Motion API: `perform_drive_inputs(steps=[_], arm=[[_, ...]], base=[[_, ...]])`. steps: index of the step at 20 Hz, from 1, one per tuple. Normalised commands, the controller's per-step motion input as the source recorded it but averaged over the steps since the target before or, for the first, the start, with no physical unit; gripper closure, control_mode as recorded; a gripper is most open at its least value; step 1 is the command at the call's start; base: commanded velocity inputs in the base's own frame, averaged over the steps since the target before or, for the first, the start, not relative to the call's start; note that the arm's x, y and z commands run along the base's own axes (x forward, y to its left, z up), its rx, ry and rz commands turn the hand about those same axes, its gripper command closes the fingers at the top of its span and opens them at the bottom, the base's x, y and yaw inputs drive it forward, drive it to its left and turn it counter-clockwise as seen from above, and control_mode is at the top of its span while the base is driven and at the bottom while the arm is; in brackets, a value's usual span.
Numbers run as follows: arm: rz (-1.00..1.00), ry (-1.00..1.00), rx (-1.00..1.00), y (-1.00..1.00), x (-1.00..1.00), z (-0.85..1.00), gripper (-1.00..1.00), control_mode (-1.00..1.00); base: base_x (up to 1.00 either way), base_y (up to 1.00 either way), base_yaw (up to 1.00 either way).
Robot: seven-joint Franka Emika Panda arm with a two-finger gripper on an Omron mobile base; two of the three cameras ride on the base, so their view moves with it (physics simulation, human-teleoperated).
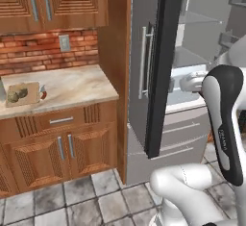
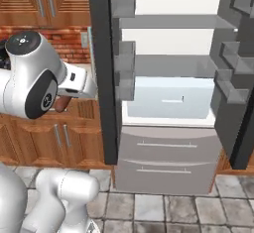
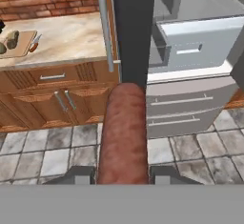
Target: Retrieve the sausage and cheese from the fridge and place them on the cutting board on the counter.
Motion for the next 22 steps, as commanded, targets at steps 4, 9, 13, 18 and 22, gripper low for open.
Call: perform_drive_inputs(steps=[4,9,13,18,22], arm=[[0.00,0.00,0.00,0.00,0.00,0.00,1.00,1.00],[0.00,0.00,0.00,0.00,0.00,0.00,1.00,1.00],[0.00,0.00,0.00,0.00,0.00,0.00,1.00,1.00],[0.00,0.00,0.00,0.00,0.00,0.00,1.00,1.00],[0.00,0.00,0.00,0.00,0.00,0.00,1.00,1.00]], base=[[0.00,1.00,-0.10],[0.06,1.00,-0.09],[0.51,1.00,-0.10],[0.82,1.00,-0.09],[1.00,0.78,-0.04]])
